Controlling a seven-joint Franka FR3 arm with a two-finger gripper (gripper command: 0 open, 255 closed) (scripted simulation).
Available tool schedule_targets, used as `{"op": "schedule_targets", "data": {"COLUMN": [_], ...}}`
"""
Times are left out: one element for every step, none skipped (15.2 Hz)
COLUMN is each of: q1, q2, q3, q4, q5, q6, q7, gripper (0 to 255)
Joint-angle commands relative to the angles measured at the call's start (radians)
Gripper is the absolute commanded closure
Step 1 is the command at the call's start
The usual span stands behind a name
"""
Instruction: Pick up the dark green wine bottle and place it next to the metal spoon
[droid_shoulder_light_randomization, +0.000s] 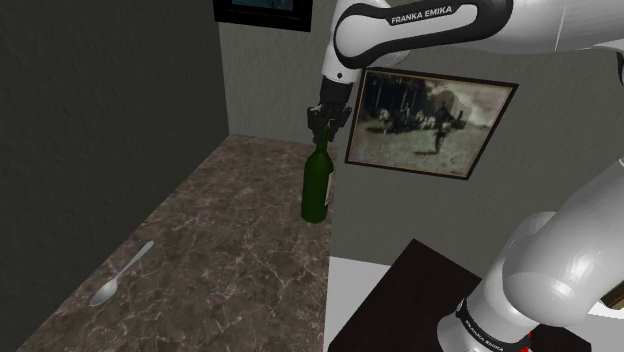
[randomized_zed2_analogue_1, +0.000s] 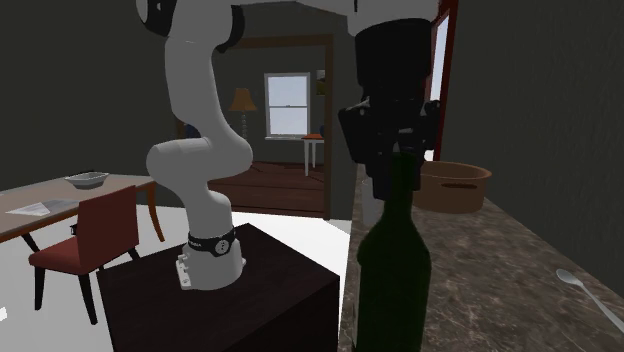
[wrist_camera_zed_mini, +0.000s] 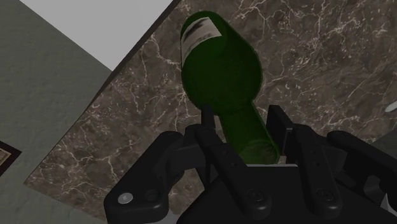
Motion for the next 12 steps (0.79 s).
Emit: {"op": "schedule_targets", "data": {"q1": [0.000,0.000,0.000,0.000,0.000,0.000,0.000,0.000,0.000,0.000,0.009,0.018], "q2": [-0.003,-0.003,-0.003,-0.004,-0.003,-0.003,-0.003,-0.002,-0.001,-0.001,0.013,0.028], "q3": [0.000,0.000,0.000,0.000,0.000,0.000,0.000,0.000,-0.001,-0.001,0.014,0.027], "q4": [0.026,0.039,0.052,0.066,0.079,0.093,0.107,0.121,0.136,0.136,0.151,0.166], "q5": [-0.001,-0.001,-0.001,-0.001,-0.002,-0.002,-0.002,-0.002,-0.002,-0.002,-0.003,-0.004], "q6": [-0.029,-0.042,-0.055,-0.069,-0.082,-0.096,-0.109,-0.123,-0.136,-0.136,-0.136,-0.136], "q7": [0.002,0.003,0.003,0.004,0.004,0.005,0.005,0.006,0.007,0.007,0.030,0.053], "gripper": [255,255,255,255,255,255,255,255,255,255,255,255]}}
